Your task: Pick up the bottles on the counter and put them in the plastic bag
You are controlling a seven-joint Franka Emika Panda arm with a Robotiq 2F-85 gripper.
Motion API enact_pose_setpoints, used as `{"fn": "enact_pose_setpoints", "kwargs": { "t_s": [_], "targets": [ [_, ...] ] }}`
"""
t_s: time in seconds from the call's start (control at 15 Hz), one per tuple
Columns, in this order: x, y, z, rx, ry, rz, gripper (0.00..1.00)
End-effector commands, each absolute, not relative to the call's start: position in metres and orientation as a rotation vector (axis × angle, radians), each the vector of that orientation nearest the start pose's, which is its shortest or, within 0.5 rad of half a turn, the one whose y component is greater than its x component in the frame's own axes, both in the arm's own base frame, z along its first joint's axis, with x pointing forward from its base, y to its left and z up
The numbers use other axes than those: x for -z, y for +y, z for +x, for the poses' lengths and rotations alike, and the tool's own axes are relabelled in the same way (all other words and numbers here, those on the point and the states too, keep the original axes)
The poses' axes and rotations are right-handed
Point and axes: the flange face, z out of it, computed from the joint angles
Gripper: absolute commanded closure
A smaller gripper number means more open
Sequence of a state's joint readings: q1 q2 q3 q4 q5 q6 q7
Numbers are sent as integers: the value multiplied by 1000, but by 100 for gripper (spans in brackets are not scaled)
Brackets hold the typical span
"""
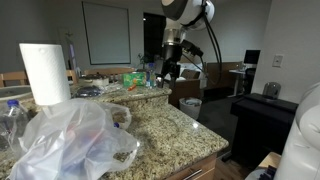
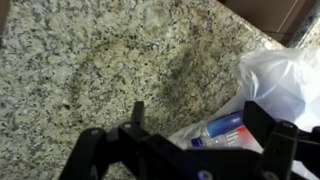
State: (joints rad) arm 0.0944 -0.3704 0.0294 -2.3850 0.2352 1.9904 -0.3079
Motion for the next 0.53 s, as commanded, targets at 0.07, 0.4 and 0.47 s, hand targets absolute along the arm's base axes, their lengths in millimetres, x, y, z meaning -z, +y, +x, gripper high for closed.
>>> {"fn": "enact_pose_setpoints", "kwargs": {
  "t_s": [0.07,0.4,0.47],
  "targets": [
    [-461,50,396,-55,-553,-2967,0],
    [-471,16,369,-157,-463,-3051,0],
    [-475,6,365,-161,-418,-3054,0]
  ]
}}
